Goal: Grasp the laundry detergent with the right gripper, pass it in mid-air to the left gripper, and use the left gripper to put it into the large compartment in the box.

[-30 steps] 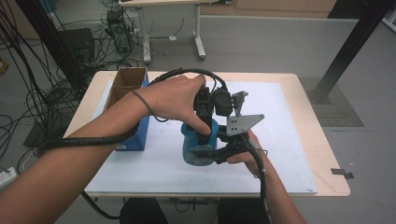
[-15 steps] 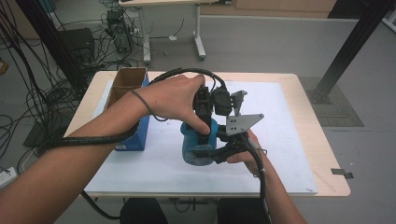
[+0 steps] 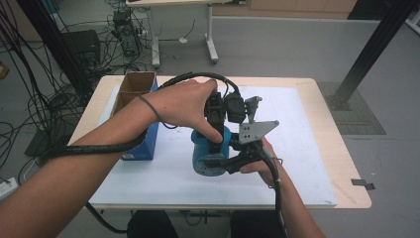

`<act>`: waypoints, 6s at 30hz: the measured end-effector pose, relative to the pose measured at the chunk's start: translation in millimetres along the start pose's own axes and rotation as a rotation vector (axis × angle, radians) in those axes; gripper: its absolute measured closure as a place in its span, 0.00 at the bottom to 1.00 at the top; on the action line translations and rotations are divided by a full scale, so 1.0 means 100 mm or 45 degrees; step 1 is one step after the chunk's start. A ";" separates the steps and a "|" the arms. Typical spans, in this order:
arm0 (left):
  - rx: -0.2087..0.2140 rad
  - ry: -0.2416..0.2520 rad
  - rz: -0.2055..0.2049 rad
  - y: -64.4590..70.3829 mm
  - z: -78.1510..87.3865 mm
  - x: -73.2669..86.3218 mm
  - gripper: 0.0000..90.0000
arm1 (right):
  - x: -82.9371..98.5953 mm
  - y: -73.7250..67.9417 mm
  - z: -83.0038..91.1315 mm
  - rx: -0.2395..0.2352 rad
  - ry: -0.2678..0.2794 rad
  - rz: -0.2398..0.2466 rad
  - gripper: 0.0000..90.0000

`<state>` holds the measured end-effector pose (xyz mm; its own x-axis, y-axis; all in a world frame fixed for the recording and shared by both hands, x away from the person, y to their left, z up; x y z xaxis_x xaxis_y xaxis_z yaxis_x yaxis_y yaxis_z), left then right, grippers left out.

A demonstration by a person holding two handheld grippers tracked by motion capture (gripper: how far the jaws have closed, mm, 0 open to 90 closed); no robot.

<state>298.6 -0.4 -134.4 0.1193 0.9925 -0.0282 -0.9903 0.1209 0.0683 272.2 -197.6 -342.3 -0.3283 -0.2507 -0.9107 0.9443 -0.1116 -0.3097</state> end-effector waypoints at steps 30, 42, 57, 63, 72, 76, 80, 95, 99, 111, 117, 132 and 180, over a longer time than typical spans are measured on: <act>0.005 0.017 0.012 0.00 0.04 0.02 0.42 | 0.06 0.02 0.00 -0.025 0.084 -0.035 0.36; 0.000 0.017 0.014 0.00 0.05 0.02 0.42 | 0.09 -0.01 0.01 0.026 0.102 -0.058 0.14; 0.003 0.025 0.039 -0.03 0.06 0.05 0.42 | 0.09 -0.01 0.07 0.039 0.093 -0.043 0.06; 0.001 0.023 0.035 -0.03 0.07 0.04 0.42 | 0.08 -0.03 0.09 0.065 0.083 -0.037 0.03; -0.006 0.013 0.040 -0.02 0.10 0.04 0.42 | 0.04 -0.04 0.19 0.107 0.046 -0.026 0.02; -0.007 0.022 0.055 -0.03 0.13 0.07 0.42 | 0.03 -0.05 0.24 0.129 0.025 -0.032 0.03; -0.010 0.023 0.073 -0.03 0.17 0.12 0.42 | 0.02 -0.05 0.28 0.151 -0.008 -0.040 0.03; 0.011 -0.005 0.170 -0.10 0.25 0.35 0.42 | 0.01 -0.06 0.45 0.246 -0.114 -0.067 0.03; -0.004 -0.003 0.201 -0.12 0.30 0.44 0.42 | 0.01 -0.05 0.48 0.274 -0.142 -0.064 0.03; -0.016 -0.004 0.325 -0.21 0.47 0.71 0.42 | 0.12 -0.03 0.61 0.348 -0.176 -0.107 0.03; -0.022 0.015 0.437 -0.31 0.59 0.90 0.42 | 0.15 -0.04 0.66 0.375 -0.178 -0.118 0.03; -0.045 0.014 0.743 -0.60 0.83 1.48 0.42 | 0.21 -0.02 0.72 0.404 -0.167 -0.137 0.03; -0.166 0.014 1.879 -1.04 0.92 2.43 0.42 | 0.22 0.04 0.61 0.405 -0.153 -0.146 0.05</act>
<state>437.0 230.4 -57.0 -0.9767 0.2136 -0.0223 -0.2124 -0.9761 -0.0466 266.9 -262.0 -347.2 -0.4503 -0.3283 -0.8303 0.8524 -0.4348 -0.2903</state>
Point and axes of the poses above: each handheld gripper's, and its own axes: z roughly backward along the jaws, x roughly out of its underside, y roughly to its right, the point moved 6 cm from there along -z, roughly forward along the jaws, and after that the axes turned 11 degrees about -z, right-handed, at the moved point
